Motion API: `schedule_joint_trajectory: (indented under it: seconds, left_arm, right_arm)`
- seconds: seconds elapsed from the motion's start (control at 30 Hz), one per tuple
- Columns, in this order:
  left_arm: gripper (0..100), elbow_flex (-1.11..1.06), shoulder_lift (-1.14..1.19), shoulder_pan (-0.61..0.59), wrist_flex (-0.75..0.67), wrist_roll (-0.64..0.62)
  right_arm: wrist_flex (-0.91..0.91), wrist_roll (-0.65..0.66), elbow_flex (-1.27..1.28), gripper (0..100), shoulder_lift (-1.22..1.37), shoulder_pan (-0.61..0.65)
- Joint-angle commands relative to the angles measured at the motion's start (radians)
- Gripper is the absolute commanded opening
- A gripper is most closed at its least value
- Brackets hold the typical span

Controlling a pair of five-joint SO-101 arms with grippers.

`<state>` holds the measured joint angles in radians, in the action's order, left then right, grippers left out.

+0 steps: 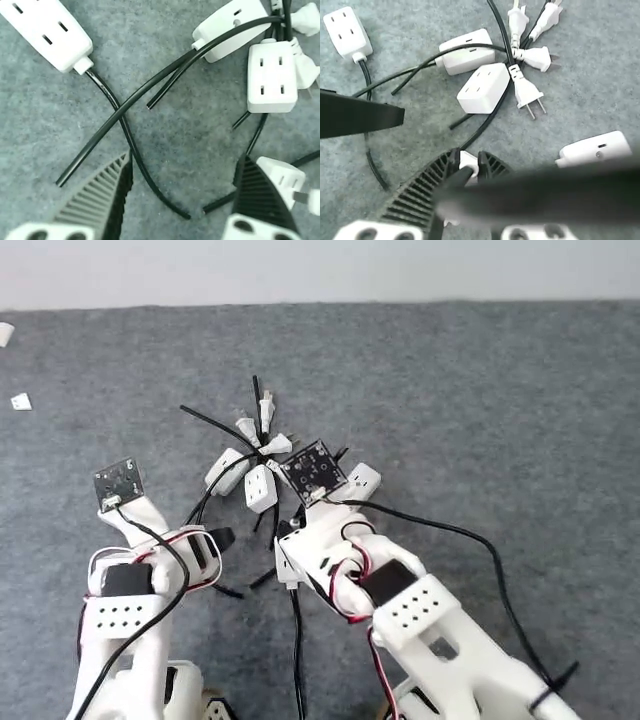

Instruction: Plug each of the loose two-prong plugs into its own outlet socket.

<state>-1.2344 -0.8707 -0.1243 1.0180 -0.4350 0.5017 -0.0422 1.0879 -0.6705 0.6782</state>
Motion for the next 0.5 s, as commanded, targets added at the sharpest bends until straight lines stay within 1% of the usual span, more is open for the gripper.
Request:
schedule_joint_trajectory:
  seconds: [0.0, 0.23, 0.47]
  left_arm:
    - [31, 0.004, -0.014, -0.006, -0.021, 0.002]
    - [31, 0.004, -0.014, -0.006, -0.02, 0.003]
    - [31, 0.004, -0.014, -0.006, -0.02, 0.003]
  right_arm:
    - [-0.061, -0.006, -0.029, 0.9, 0.061, 0.002]
    - [-0.101, 0.028, -0.074, 0.9, 0.17, 0.002]
    - [-0.124, 0.028, -0.078, 0.9, 0.179, 0.002]
